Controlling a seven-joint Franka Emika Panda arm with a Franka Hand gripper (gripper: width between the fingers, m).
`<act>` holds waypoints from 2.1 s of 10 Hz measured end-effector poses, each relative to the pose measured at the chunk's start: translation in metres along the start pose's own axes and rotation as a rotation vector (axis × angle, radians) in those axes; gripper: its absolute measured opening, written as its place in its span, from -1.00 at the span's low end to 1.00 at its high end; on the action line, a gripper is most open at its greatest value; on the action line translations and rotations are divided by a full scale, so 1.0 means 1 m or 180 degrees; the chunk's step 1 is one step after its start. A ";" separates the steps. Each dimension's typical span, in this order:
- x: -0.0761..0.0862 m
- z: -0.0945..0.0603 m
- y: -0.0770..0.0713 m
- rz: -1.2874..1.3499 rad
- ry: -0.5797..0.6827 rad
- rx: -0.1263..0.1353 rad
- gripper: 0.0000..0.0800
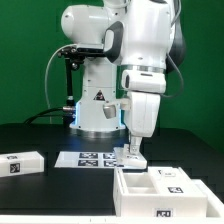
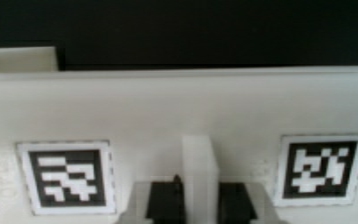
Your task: Assemble cabinet
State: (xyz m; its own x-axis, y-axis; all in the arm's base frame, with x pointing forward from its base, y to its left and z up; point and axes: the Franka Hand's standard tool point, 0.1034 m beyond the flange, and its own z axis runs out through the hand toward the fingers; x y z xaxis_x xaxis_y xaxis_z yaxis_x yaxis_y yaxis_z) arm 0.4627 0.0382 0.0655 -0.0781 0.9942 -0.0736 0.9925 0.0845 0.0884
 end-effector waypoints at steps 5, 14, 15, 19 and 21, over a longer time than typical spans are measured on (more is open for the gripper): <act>-0.013 0.002 -0.003 0.0058 -0.0011 0.0073 -0.84; -0.043 -0.001 -0.011 0.0359 0.0168 0.0217 -0.84; -0.035 -0.004 -0.015 0.0467 0.0155 0.0370 -0.84; -0.012 -0.008 -0.012 0.0549 0.0156 0.0544 -0.84; -0.012 -0.007 -0.013 0.0550 0.0156 0.0547 -0.84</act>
Offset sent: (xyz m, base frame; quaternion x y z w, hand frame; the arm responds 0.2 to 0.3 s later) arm 0.0000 0.0000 0.0000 0.0000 0.0000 0.0000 1.0000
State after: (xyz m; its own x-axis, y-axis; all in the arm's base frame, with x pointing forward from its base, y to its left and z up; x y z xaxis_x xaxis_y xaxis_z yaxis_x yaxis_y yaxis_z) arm 0.4503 0.0252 0.0726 0.0940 0.9953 -0.0236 0.9926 -0.0955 -0.0752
